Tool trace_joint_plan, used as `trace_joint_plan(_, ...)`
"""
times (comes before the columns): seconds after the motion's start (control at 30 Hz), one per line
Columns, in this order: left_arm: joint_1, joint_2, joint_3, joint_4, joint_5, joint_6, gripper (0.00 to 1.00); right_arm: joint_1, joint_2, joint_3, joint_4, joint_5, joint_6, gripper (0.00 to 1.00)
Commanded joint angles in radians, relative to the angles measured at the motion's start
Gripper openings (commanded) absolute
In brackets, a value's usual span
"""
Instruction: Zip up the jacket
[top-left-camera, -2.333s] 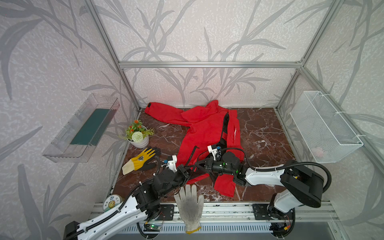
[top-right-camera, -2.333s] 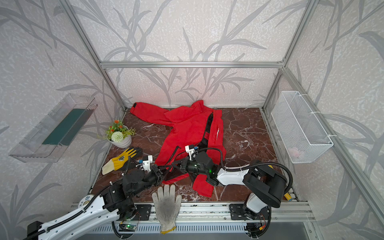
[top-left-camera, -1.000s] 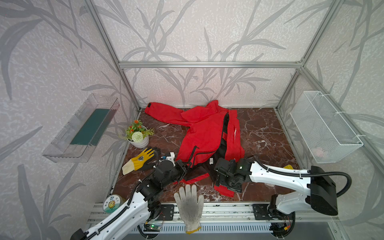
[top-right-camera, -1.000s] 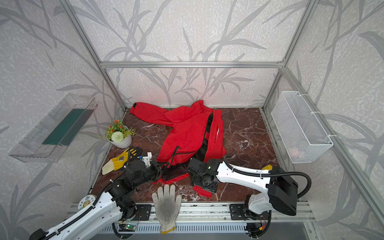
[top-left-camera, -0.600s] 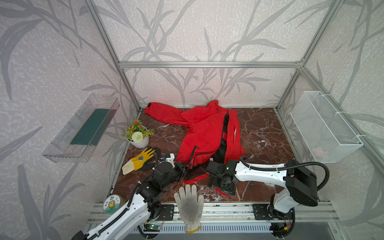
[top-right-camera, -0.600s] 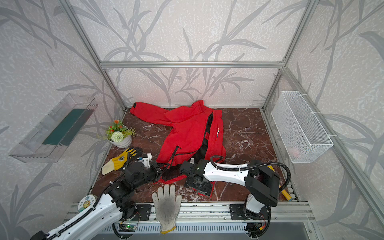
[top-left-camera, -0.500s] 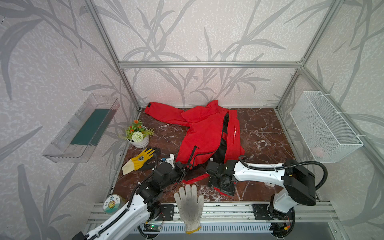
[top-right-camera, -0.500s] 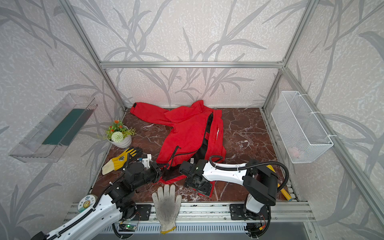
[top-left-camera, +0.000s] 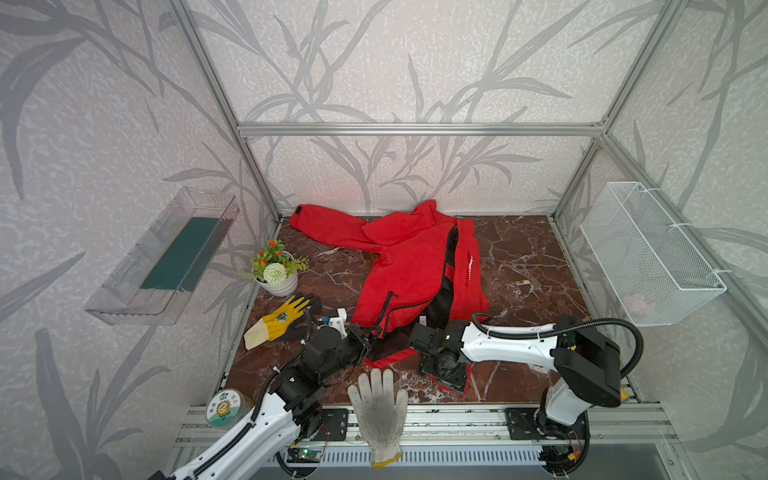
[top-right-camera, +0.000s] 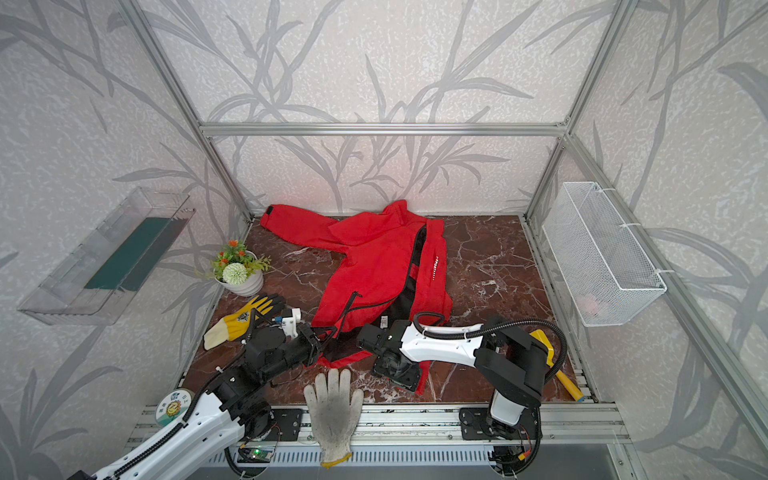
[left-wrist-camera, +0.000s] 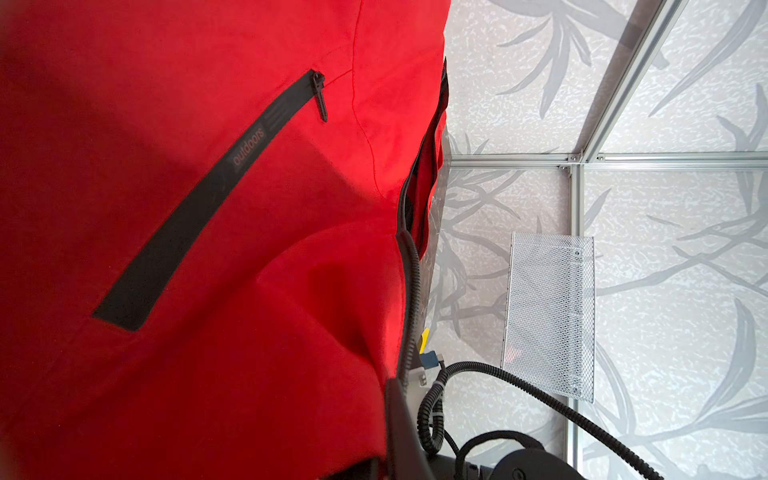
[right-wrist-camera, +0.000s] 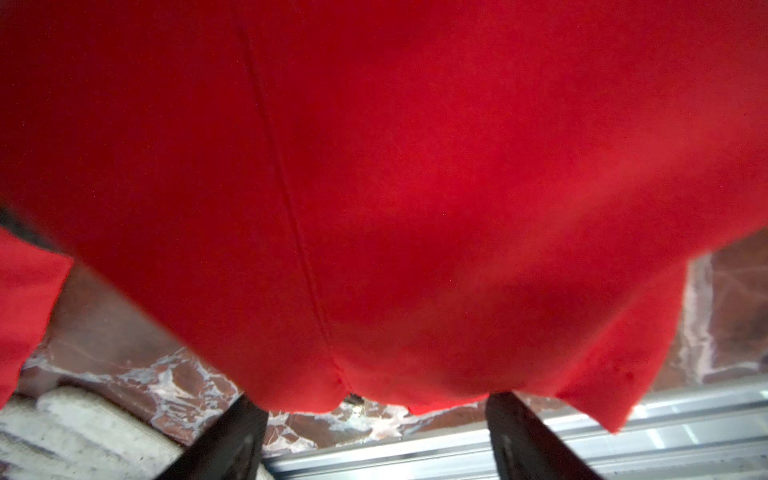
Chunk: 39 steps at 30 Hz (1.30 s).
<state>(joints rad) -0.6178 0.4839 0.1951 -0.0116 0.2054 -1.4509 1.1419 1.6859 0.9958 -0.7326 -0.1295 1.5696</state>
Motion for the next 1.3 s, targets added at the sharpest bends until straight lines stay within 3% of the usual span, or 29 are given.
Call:
trace_joint_plan(0.0,0.004,-0.026,-0.017,-0.022,-0.019,-0.023,0.00,0.004,-0.024,-0.028,-0.017,0.031,0.027,0.75)
trace_joint_plan(0.23,0.006,-0.025,-0.013,-0.031,-0.014,-0.022,0.00,0.005,-0.048,-0.063,0.006,0.033,0.050,0.52)
trace_joint_plan(0.63,0.006,0.033,0.002,-0.002,-0.001,-0.011,0.00,0.004,-0.118,-0.112,0.026,0.064,0.074,0.47)
trace_joint_plan(0.9,0.006,0.055,0.007,0.020,0.010,-0.011,0.00,0.004,-0.117,-0.117,0.048,0.059,0.065,0.30)
trace_joint_plan(1.27,0.007,0.046,0.010,0.012,0.013,-0.013,0.00,0.004,-0.149,-0.138,0.073,0.067,0.068,0.34)
